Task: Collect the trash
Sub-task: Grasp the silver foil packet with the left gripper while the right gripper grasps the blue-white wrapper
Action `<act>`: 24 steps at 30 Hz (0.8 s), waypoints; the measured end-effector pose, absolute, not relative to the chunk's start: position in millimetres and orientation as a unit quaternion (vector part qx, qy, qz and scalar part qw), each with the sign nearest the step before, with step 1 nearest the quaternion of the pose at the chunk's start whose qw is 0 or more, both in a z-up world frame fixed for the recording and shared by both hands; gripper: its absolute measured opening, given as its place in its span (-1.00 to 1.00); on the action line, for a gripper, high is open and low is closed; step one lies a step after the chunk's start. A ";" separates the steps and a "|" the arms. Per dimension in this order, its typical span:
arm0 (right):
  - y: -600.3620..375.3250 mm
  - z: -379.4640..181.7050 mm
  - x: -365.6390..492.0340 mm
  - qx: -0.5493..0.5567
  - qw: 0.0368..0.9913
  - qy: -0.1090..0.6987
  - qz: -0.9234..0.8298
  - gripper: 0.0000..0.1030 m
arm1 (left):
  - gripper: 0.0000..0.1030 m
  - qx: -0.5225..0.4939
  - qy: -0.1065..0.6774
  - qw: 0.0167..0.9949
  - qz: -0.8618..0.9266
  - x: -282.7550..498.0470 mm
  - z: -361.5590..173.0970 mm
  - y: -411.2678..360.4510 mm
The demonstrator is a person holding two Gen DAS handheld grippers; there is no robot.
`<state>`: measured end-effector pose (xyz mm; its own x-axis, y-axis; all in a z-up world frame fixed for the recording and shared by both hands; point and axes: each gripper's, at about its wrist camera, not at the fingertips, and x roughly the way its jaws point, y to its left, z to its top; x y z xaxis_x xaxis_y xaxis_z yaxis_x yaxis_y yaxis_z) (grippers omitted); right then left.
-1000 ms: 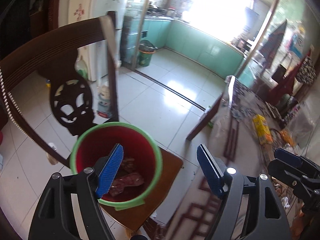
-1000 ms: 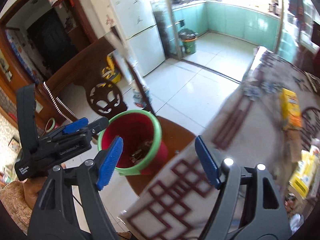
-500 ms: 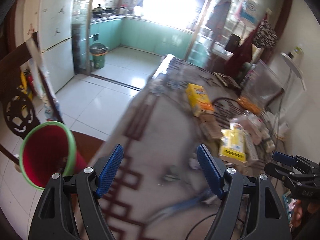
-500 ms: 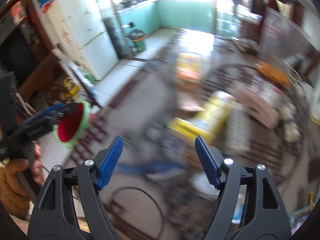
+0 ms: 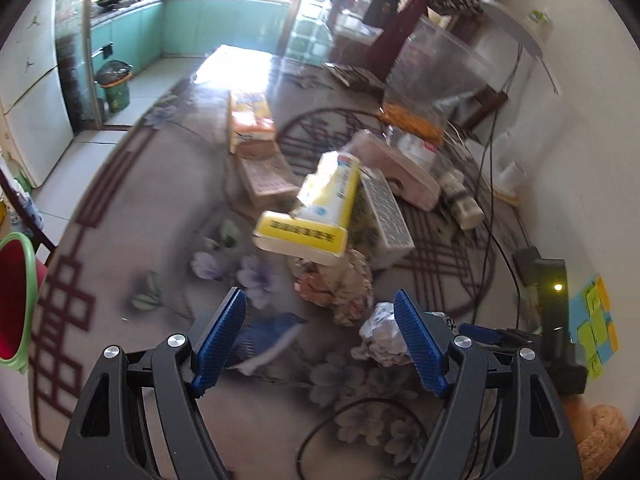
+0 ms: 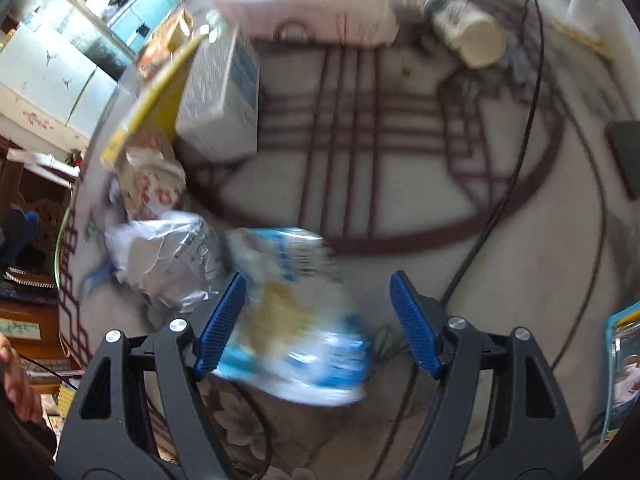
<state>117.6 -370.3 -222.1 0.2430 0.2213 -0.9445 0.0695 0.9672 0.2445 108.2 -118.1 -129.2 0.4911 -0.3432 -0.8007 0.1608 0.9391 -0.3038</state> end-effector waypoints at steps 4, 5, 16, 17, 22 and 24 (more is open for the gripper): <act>-351.9 -223.2 110.9 0.043 0.794 0.604 0.060 -0.01 | 0.42 -0.088 0.498 0.848 -0.158 110.7 -134.5 -134.9; -348.6 -222.3 109.7 0.021 0.798 0.599 0.059 -0.16 | 0.42 -0.087 0.502 0.845 -0.161 111.5 -136.4 -139.2; -395.7 -188.0 103.9 0.090 0.822 0.561 0.047 -0.72 | 0.42 -0.034 0.544 0.818 -0.184 117.6 -166.8 -186.3; -399.2 -183.8 105.7 0.093 0.825 0.556 0.046 -0.72 | 0.42 -0.031 0.545 0.818 -0.184 118.7 -169.2 -189.0; -399.5 -168.2 103.6 0.103 0.833 0.542 0.047 -0.72 | 0.42 -0.026 0.561 0.805 -0.191 125.9 -181.5 -201.9; -396.7 -162.6 110.8 0.106 0.834 0.539 0.048 -0.72 | 0.42 -0.018 0.566 0.802 -0.193 127.0 -185.3 -205.2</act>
